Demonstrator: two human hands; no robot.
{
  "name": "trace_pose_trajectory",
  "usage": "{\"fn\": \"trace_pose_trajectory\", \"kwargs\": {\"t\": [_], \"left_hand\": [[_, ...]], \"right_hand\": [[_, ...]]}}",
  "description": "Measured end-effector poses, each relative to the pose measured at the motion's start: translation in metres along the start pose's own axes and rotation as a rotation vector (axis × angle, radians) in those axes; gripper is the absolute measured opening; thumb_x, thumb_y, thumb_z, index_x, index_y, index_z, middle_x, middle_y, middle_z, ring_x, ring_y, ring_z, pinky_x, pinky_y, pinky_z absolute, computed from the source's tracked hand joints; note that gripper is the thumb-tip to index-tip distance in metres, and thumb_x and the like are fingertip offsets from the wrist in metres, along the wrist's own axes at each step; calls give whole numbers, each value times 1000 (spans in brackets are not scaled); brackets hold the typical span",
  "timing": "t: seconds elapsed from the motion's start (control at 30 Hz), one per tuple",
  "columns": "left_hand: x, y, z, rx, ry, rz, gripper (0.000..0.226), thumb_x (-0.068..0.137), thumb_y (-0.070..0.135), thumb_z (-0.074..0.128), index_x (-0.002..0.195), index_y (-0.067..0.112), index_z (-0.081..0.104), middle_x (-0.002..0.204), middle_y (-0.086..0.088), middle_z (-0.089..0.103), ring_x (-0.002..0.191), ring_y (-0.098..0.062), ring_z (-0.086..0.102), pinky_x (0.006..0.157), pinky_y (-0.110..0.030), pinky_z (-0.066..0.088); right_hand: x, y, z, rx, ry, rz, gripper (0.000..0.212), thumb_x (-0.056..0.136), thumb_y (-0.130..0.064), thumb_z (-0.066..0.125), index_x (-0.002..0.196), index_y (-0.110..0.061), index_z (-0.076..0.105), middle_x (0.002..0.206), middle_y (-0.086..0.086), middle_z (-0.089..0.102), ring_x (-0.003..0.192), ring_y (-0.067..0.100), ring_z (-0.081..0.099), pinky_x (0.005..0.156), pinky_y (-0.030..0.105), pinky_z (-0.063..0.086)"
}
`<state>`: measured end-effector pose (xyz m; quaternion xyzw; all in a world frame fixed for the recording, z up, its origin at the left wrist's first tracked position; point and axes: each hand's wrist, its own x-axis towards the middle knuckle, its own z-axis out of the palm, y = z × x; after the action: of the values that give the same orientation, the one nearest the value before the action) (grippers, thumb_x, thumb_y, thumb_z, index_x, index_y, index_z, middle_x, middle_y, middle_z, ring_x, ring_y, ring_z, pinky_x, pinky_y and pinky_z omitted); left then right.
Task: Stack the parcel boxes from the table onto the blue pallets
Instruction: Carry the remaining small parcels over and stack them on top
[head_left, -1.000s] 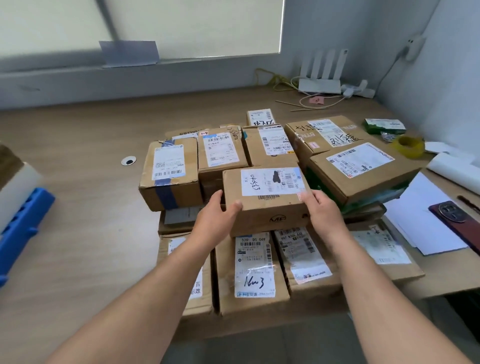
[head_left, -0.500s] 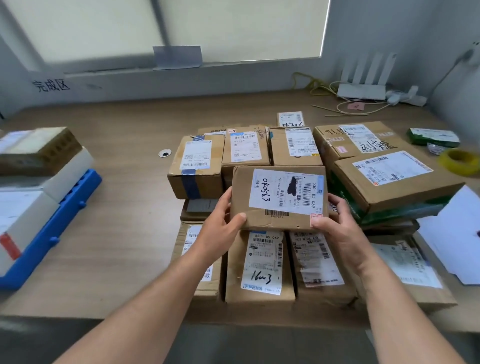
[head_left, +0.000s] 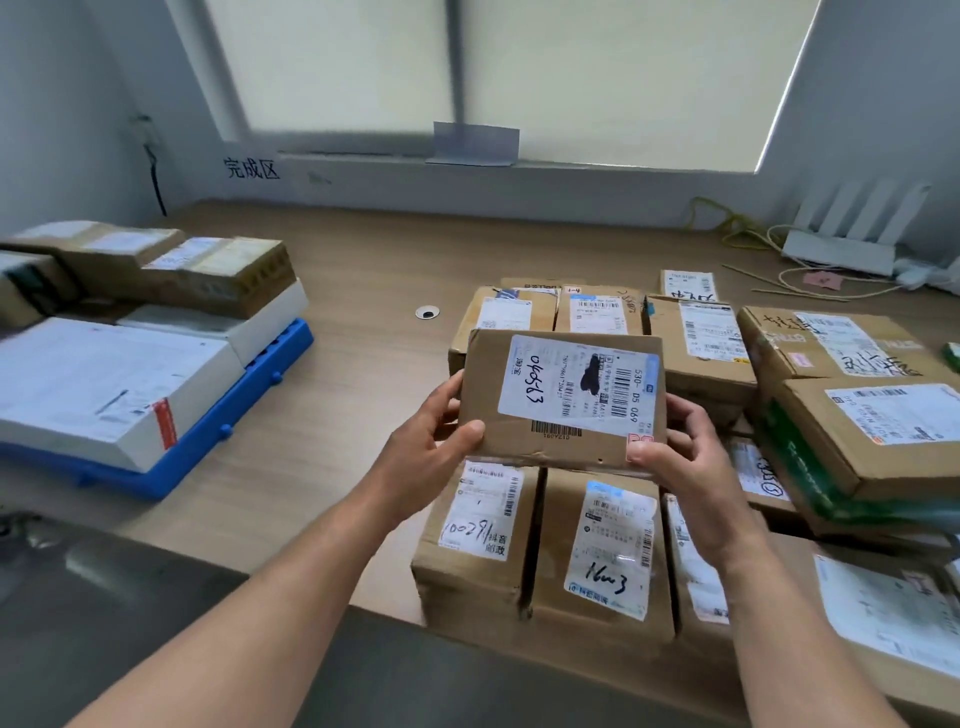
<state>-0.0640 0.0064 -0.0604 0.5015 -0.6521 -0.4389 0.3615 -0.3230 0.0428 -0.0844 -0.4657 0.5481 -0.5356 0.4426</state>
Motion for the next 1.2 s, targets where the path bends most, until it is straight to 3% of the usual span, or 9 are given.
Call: {"fn": "trace_pose_trajectory", "kwargs": {"t": [0.07,0.2,0.37,0.5,0.6,0.7,0.87,1.03,1.2], "left_hand": [[-6,-5,-23,21,40,-6,52,97,28,49,145,34,30,124,7,59,104,0,59,85,-17,48],[-23,-18,-77,144,198,-36,52,97,40,44,146,33,29,130,3,55,116,-11,53,101,-38,44],[-47,-34,-153,421,363,-34,60,94,40,51,147,27,27,142,0,46,125,-15,47,101,-40,45],[-65,-61,-222,521,419,-48,64,92,43,54,147,25,28,147,3,40,136,-15,35,114,-38,28],[-80,-81,-270,566,457,-55,67,91,46,54,147,25,26,148,5,38,136,-14,33,108,-36,35],[-94,-98,-312,603,504,-70,68,90,49,53,148,26,25,146,5,39,133,-13,34,102,-35,37],[-119,-123,-375,725,528,-98,71,91,51,51,149,26,20,150,4,34,136,-15,30,109,-34,29],[-141,-142,-425,770,570,-150,71,91,53,49,149,25,19,153,4,29,140,-16,26,112,-35,24],[-147,-158,-463,787,619,-161,71,91,50,51,149,24,19,151,4,32,137,-16,29,111,-33,25]], "right_hand": [[0,-7,19,8,-21,-12,70,48,-47,74,112,-46,48,110,4,68,99,22,67,92,45,52],[-1,-19,69,36,-53,-31,73,46,-46,74,115,-41,49,108,5,70,97,22,67,85,37,51],[-4,-37,146,51,-128,-47,74,46,-45,75,115,-39,49,103,1,73,93,19,69,77,32,50],[-5,-52,214,67,-197,-66,79,45,-40,74,119,-29,51,99,2,74,85,15,70,71,27,51],[-4,-60,265,67,-240,-79,76,53,-29,74,123,-25,47,91,-5,75,79,9,70,66,22,53],[-4,-64,316,58,-264,-93,72,59,-27,71,126,-25,45,91,-9,74,82,9,69,71,27,54],[-8,-65,394,74,-282,-98,63,64,-24,65,124,-24,46,89,-7,74,81,12,68,75,33,56],[-8,-65,452,77,-328,-79,73,65,-25,66,134,-17,43,96,0,74,89,23,67,73,36,54],[1,-63,497,52,-370,-82,68,70,-23,66,134,-17,42,89,-4,74,89,24,66,74,37,52]]}}
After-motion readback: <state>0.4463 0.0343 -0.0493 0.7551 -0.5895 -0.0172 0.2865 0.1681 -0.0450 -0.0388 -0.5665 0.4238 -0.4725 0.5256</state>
